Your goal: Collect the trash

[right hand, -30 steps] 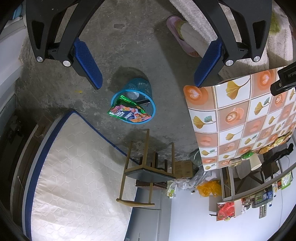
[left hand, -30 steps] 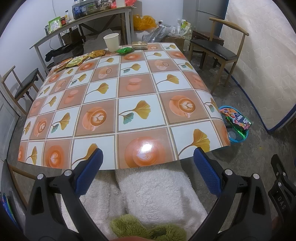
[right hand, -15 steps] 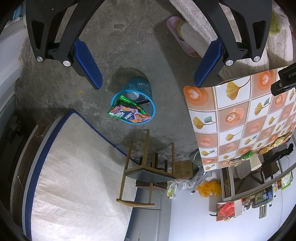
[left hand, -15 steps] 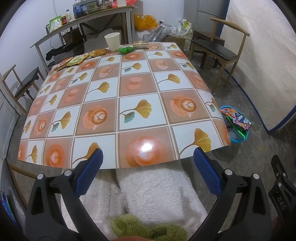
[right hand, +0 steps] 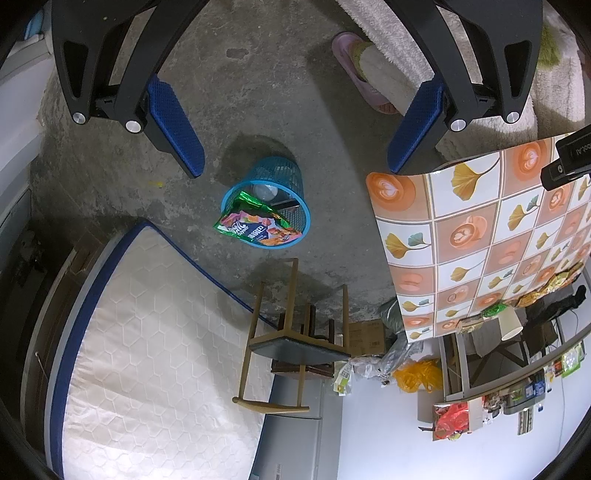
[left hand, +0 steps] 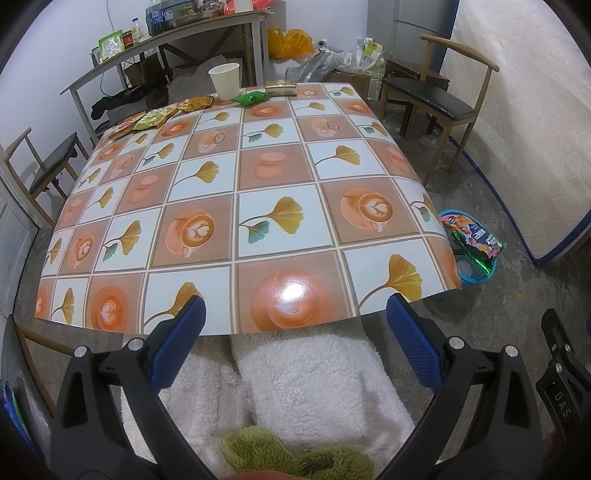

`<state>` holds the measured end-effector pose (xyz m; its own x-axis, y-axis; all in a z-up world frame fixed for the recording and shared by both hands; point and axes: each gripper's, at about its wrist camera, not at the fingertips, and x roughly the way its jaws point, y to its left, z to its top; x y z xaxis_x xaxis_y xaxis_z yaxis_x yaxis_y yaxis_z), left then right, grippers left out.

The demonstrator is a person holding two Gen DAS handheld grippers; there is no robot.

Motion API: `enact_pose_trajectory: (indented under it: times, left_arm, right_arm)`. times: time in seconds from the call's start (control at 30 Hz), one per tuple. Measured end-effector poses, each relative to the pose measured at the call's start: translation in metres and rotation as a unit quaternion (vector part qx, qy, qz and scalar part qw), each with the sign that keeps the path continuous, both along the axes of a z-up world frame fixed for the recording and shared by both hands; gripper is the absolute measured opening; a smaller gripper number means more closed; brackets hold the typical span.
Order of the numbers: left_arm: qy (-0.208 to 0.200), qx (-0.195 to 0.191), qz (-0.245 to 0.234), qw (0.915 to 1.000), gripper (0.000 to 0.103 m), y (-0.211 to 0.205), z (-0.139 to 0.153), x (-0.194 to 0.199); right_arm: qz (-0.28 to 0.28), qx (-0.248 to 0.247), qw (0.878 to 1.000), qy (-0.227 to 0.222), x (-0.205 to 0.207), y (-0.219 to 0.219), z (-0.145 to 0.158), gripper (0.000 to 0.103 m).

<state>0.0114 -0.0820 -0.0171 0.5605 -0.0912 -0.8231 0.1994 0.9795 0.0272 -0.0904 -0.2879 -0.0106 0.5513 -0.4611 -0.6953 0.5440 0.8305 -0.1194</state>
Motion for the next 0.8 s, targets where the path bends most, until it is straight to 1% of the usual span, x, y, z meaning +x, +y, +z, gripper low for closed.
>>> enact_pose_trajectory:
  times: [0.8]
  left_arm:
    - [0.000,0.000,-0.001,1.0000,0.094,-0.0007,0.0002,-0.0009]
  right_arm:
    - [0.000,0.001,1.000,0.000,-0.0003,-0.0004,0.0004,0.096]
